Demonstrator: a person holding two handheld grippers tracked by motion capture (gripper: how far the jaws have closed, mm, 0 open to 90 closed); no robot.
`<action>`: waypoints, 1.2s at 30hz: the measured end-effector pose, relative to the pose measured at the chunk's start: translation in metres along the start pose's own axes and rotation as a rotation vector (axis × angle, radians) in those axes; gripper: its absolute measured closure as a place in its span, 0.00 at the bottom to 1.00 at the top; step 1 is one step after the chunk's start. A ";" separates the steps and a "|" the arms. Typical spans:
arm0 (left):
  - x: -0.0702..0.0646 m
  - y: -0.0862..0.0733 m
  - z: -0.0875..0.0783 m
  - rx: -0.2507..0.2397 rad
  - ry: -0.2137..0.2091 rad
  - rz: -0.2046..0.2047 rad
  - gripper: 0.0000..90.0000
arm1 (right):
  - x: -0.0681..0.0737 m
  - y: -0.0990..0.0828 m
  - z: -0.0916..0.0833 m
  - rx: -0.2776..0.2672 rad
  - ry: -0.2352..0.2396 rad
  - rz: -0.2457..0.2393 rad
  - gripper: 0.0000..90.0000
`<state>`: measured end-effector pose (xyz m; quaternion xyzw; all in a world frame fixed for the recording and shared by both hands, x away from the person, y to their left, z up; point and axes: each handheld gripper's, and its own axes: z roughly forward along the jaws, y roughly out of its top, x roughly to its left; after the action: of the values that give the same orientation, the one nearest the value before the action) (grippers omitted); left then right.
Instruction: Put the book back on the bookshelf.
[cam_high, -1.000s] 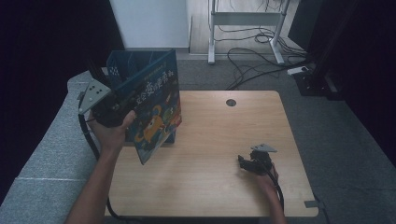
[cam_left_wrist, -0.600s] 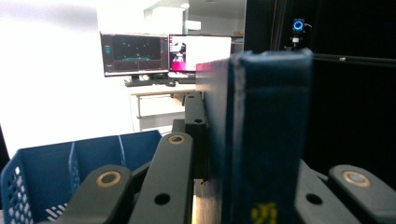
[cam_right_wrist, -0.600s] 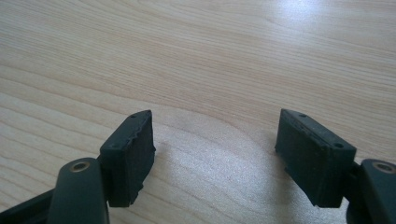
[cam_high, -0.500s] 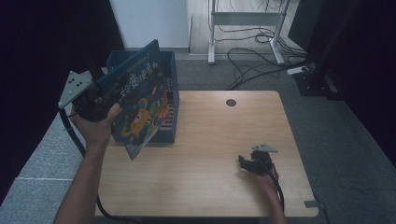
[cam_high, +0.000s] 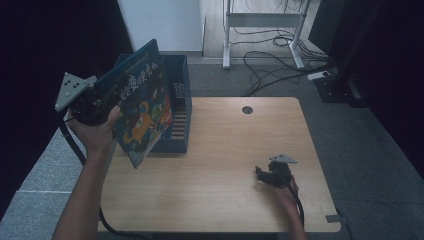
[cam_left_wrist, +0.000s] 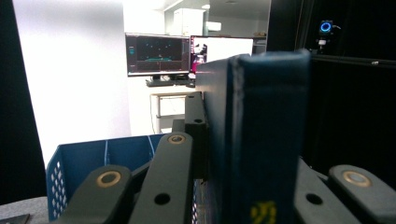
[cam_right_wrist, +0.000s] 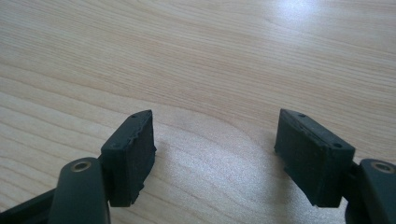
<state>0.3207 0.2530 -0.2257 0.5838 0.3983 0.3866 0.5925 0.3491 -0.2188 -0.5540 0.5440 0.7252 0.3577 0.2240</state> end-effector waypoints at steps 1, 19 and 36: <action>0.000 0.000 0.000 0.000 0.003 0.000 0.92 | 0.000 0.000 0.000 0.000 0.000 0.000 0.31; 0.001 -0.010 0.027 0.019 0.065 -0.004 0.92 | 0.000 -0.001 -0.001 -0.004 -0.004 0.008 0.32; -0.007 -0.033 0.093 0.027 0.135 0.020 0.92 | 0.000 -0.003 -0.003 -0.005 -0.003 0.013 0.33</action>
<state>0.4031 0.2102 -0.2584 0.5684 0.4368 0.4254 0.5524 0.3450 -0.2205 -0.5539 0.5487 0.7203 0.3604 0.2240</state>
